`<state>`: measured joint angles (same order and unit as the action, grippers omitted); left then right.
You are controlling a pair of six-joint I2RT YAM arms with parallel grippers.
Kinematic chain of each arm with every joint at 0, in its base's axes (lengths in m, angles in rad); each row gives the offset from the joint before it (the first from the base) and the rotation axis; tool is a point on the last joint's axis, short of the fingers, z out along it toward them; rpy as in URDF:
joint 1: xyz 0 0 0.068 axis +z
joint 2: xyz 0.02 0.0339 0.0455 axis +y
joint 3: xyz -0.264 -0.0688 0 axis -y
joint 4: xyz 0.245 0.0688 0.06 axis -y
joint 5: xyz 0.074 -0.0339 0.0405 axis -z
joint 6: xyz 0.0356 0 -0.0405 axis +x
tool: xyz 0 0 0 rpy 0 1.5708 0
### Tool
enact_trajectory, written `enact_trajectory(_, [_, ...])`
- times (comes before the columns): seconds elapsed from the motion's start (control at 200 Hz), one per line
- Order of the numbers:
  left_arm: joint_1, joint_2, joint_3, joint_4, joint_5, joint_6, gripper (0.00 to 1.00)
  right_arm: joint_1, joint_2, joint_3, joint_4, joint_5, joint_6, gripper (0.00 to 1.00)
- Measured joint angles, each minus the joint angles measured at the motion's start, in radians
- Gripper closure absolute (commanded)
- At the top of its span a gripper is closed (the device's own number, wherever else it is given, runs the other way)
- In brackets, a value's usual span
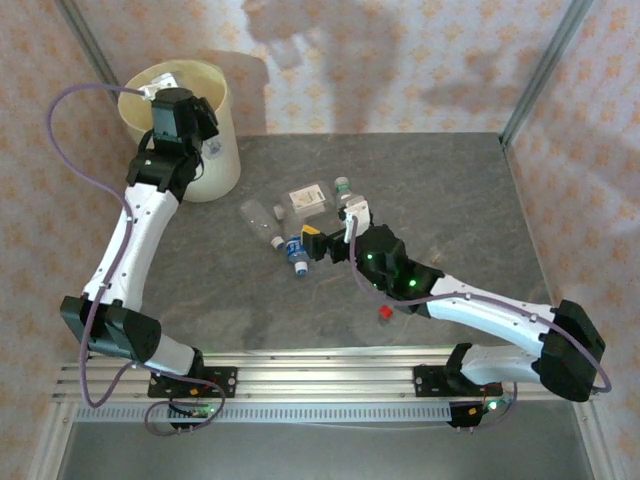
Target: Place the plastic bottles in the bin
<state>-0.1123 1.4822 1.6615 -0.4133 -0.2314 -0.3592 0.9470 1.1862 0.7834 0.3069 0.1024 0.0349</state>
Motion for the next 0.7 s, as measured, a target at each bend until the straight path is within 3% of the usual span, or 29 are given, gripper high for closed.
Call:
enact_trajectory(0.35, [0.082, 0.124, 0.155, 0.178, -0.114, 0.133, 0.49, 0.000, -0.032, 0.000, -0.031, 0.004, 0.001, 0.01])
enact_trajectory(0.701, [0.161, 0.366, 0.425, 0.027, -0.111, 0.129, 0.49, -0.001, -0.032, 0.000, -0.077, 0.004, 0.005, 0.01])
